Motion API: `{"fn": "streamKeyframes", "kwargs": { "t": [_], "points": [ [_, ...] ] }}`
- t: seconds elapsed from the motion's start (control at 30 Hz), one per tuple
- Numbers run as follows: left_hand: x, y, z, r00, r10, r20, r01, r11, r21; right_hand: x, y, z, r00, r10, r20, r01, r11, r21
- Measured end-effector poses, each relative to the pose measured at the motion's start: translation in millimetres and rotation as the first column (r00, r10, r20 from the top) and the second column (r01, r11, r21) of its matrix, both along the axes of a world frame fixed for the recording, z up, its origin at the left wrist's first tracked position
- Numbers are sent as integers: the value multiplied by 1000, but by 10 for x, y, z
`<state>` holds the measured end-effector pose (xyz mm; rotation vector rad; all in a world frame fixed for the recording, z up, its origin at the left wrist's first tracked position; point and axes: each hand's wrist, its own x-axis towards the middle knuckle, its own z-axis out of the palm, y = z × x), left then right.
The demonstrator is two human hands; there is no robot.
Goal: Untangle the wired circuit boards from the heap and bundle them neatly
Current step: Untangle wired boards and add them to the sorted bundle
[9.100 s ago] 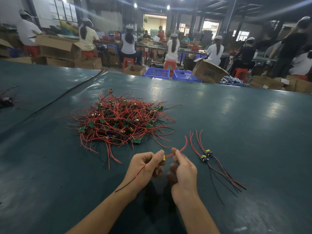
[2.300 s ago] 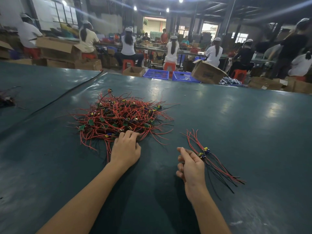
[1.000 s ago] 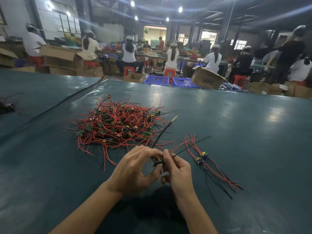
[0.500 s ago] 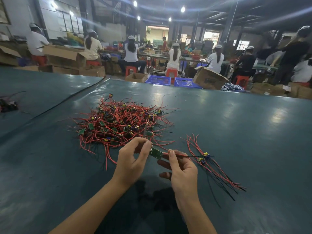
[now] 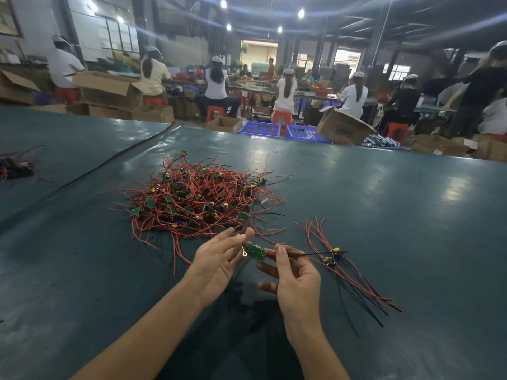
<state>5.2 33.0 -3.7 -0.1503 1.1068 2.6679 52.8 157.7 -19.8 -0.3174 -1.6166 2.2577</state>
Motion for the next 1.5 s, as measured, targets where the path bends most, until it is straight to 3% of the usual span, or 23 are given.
{"fn": "streamKeyframes", "kwargs": {
  "t": [0.3, 0.57, 0.77, 0.97, 1.1, 1.3, 1.5],
  "points": [
    [-67, -58, -76, 986, -166, 13, 166, 973, -159, 16, 37, 4, 999, -23, 29, 22, 999, 24],
    [44, 25, -83, 942, -333, -28, 290, 857, -427, 48, 54, 1, 999, 0, -47, 4, 997, 76],
    [116, 81, -35, 914, -392, 109, 402, 828, -391, 30, 86, 22, 991, 20, -129, -18, 1000, 24],
    [120, 114, -42, 951, -305, -53, 266, 892, -366, 14, 84, -1, 999, -30, -16, 31, 998, 55],
    [122, 105, -66, 955, -268, -130, 189, 882, -431, 2, 68, -19, 997, -70, 33, 66, 992, 112],
    [159, 112, -59, 930, -348, -116, 268, 861, -432, 17, 45, -4, 998, -61, 31, 53, 977, 205],
    [192, 149, -45, 934, -337, -118, 246, 847, -471, 7, 37, 11, 997, -49, 67, 41, 992, 116]
  ]
}}
